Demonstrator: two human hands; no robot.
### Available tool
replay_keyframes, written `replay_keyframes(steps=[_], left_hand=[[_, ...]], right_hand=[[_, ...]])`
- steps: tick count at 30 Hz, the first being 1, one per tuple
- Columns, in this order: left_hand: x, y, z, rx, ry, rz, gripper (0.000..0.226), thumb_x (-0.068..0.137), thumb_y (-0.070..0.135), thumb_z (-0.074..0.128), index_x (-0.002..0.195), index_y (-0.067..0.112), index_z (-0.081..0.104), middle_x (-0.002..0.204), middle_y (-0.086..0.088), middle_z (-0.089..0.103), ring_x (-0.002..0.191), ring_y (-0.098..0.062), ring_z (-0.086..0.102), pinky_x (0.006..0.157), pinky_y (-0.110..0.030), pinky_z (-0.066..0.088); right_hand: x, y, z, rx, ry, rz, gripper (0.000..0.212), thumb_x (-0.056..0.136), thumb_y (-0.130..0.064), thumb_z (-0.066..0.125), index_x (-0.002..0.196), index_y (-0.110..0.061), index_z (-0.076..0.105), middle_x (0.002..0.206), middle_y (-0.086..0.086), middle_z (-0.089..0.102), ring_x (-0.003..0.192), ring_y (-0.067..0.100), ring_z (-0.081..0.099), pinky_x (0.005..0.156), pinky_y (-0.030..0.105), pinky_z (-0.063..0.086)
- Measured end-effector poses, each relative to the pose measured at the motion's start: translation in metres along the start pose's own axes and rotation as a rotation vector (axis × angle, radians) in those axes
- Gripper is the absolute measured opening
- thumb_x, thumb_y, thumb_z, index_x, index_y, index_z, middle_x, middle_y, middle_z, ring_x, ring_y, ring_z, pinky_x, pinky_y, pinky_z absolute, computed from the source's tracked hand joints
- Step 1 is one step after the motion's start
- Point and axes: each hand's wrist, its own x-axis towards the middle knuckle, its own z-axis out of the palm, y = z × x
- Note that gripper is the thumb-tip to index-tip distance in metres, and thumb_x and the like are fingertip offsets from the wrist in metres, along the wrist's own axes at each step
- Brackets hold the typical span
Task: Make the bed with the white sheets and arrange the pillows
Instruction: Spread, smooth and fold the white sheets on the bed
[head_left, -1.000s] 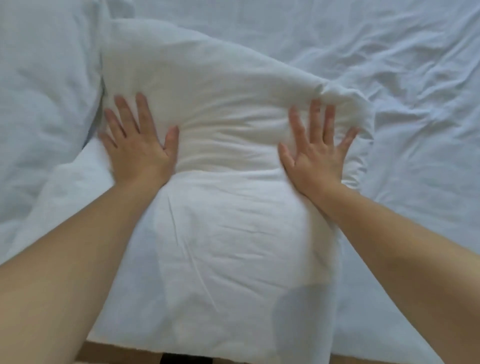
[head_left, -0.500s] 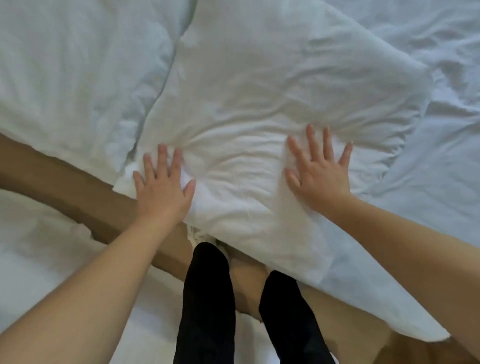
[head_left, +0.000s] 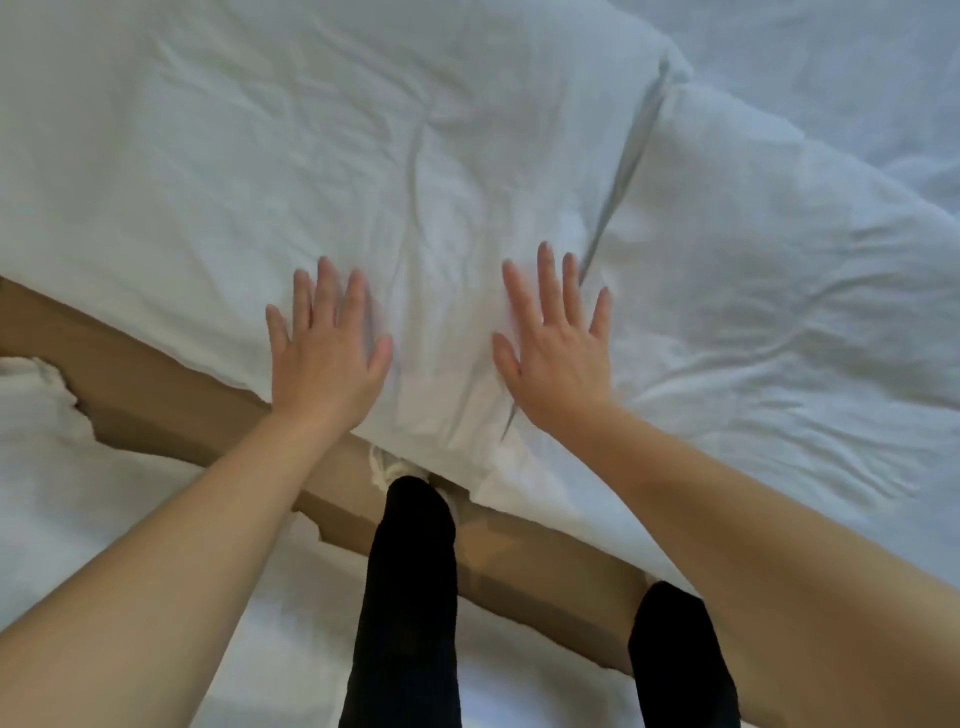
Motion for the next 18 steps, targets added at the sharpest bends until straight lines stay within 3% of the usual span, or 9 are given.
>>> replay_keyframes(steps=[3, 7, 10, 14, 16, 18], left_hand=[[0.07, -0.063, -0.01, 0.023, 0.045, 0.01, 0.065, 0.1, 0.049, 0.025, 0.155, 0.024, 0.001, 0.162, -0.008, -0.011, 0.149, -0.029, -0.011, 0.118, -0.056, 0.001], [0.151, -0.154, -0.025, -0.063, 0.091, -0.157, 0.075, 0.095, 0.06, 0.032, 0.155, 0.027, 0.001, 0.163, -0.009, -0.009, 0.149, -0.031, -0.007, 0.118, -0.056, 0.002], [0.194, -0.178, -0.039, -0.272, 0.043, -0.258, 0.092, 0.086, 0.07, 0.044, 0.155, 0.023, 0.003, 0.163, -0.009, -0.001, 0.149, -0.03, 0.002, 0.118, -0.055, 0.006], [0.23, -0.195, -0.063, -0.691, 0.023, -0.336, 0.108, 0.07, 0.079, 0.057, 0.151, 0.018, 0.019, 0.151, -0.007, 0.036, 0.137, -0.026, 0.037, 0.113, -0.04, 0.029], [0.24, -0.198, -0.071, -0.791, -0.048, -0.364, 0.108, 0.074, 0.072, 0.063, 0.152, 0.016, 0.014, 0.151, -0.007, 0.036, 0.135, -0.026, 0.041, 0.107, -0.033, 0.033], [0.247, -0.204, -0.076, -0.773, -0.117, -0.394, 0.113, 0.073, 0.07, 0.066, 0.153, 0.014, 0.01, 0.155, -0.007, 0.031, 0.138, -0.028, 0.037, 0.109, -0.035, 0.031]], right_hand=[[0.056, -0.059, 0.021, 0.116, 0.03, 0.223, 0.068, 0.099, -0.05, 0.025, 0.155, -0.029, -0.007, 0.162, 0.009, -0.017, 0.149, 0.031, -0.015, 0.117, 0.062, -0.001], [0.095, -0.091, 0.046, 0.18, 0.023, 0.48, 0.069, 0.099, -0.048, 0.025, 0.155, -0.028, -0.011, 0.161, 0.012, -0.022, 0.148, 0.034, -0.019, 0.114, 0.066, -0.003], [0.101, -0.089, 0.043, 0.247, 0.016, 0.655, 0.071, 0.098, -0.049, 0.028, 0.154, -0.03, -0.01, 0.161, 0.012, -0.021, 0.148, 0.036, -0.014, 0.113, 0.068, 0.002], [0.107, -0.087, 0.029, 0.381, 0.016, 0.777, 0.073, 0.097, -0.054, 0.03, 0.154, -0.032, -0.01, 0.162, 0.01, -0.015, 0.149, 0.034, -0.008, 0.113, 0.067, 0.009], [0.113, -0.088, 0.023, 0.457, 0.039, 0.827, 0.073, 0.097, -0.057, 0.03, 0.154, -0.034, -0.01, 0.163, 0.008, -0.013, 0.15, 0.033, -0.005, 0.113, 0.067, 0.01], [0.121, -0.094, 0.023, 0.474, 0.049, 0.866, 0.074, 0.096, -0.059, 0.029, 0.154, -0.035, -0.01, 0.163, 0.008, -0.013, 0.15, 0.033, -0.004, 0.113, 0.066, 0.009]])
